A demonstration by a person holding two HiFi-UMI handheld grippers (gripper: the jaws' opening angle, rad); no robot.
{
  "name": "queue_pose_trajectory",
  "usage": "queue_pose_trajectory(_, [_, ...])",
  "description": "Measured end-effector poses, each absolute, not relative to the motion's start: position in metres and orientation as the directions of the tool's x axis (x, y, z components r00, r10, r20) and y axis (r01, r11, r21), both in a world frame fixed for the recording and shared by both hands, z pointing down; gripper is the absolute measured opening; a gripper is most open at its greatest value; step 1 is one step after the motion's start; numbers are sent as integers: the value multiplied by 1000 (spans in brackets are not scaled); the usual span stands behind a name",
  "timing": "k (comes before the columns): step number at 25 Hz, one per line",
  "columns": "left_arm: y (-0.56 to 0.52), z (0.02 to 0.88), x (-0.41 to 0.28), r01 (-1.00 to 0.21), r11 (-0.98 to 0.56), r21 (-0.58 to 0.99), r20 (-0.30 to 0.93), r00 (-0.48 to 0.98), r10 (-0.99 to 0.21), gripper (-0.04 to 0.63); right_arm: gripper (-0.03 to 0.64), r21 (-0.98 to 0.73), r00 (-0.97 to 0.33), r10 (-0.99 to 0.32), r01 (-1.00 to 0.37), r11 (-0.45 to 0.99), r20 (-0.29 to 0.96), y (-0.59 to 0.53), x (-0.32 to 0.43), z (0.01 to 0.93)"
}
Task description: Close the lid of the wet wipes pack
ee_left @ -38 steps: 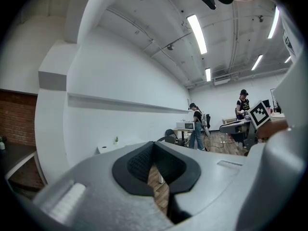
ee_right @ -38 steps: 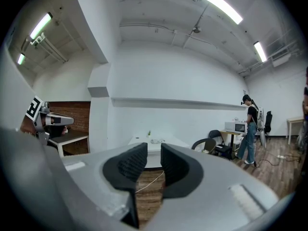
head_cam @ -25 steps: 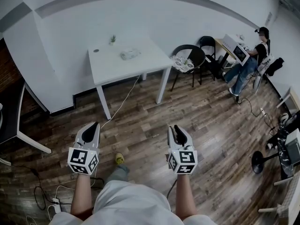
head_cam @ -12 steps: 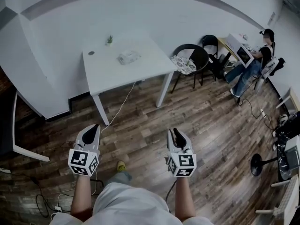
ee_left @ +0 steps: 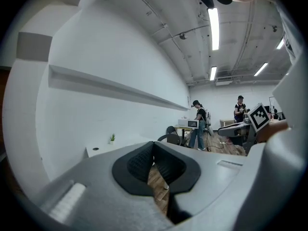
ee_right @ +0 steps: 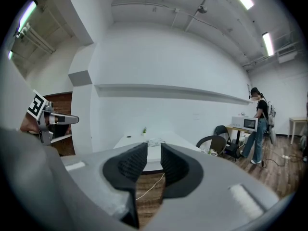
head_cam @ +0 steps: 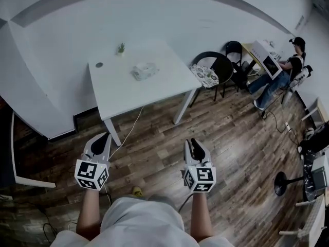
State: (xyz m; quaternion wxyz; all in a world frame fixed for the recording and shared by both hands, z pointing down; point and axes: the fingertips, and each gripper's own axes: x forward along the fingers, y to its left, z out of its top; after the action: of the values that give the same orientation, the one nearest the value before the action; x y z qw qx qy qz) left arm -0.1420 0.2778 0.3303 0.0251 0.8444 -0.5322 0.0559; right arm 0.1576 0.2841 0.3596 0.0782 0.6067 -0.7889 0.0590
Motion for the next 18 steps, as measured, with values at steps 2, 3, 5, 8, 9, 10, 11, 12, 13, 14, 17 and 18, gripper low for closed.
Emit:
queue_pose_trajectory(2, [262, 334, -146, -900, -436, -13, 124, 431, -894, 0, 93, 5, -249, -947, -967, 255, 201, 270, 153, 362])
queue_pose_trajectory(3, [255, 336, -148, -900, -436, -8, 124, 432, -893, 0, 92, 6, -248, -947, -967, 254, 205, 263, 151, 363])
queue_pose_trajectory(5, [241, 338, -150, -899, -439, -1, 126, 435, -892, 0, 92, 7, -245, -947, -968, 252, 210, 250, 150, 365])
queue_pose_trajectory(8, [220, 344, -151, -897, -443, 11, 132, 440, -888, 0, 92, 9, -243, -946, -968, 251, 213, 228, 147, 366])
queue_pose_trajectory(9, [213, 346, -151, -897, -441, 15, 134, 439, -889, 0, 92, 10, -245, -945, -967, 253, 216, 220, 147, 368])
queue_pose_trajectory(10, [205, 347, -151, -899, -439, 17, 134, 437, -889, 0, 92, 13, -246, -944, -967, 255, 218, 213, 147, 369])
queue_pose_trajectory(11, [197, 348, -150, -899, -437, 18, 135, 435, -890, 0, 92, 15, -248, -944, -966, 257, 220, 204, 147, 370])
queue_pose_trajectory(12, [188, 349, -148, -900, -436, 17, 134, 434, -891, 0, 92, 13, -248, -944, -966, 257, 218, 194, 149, 372])
queue_pose_trajectory(13, [178, 350, -145, -900, -435, 15, 132, 433, -892, 0, 92, 8, -248, -945, -967, 256, 214, 183, 152, 372])
queue_pose_trajectory(14, [167, 351, -141, -901, -433, 14, 130, 431, -893, 0, 92, 1, -250, -946, -967, 255, 209, 171, 155, 373])
queue_pose_trajectory(17, [133, 355, -132, -908, -419, 11, 130, 417, -899, 0, 92, -13, -274, -941, -961, 278, 199, 130, 159, 376])
queue_pose_trajectory(18, [121, 356, -129, -910, -415, 9, 133, 413, -901, 0, 92, -15, -284, -938, -958, 287, 198, 116, 160, 378])
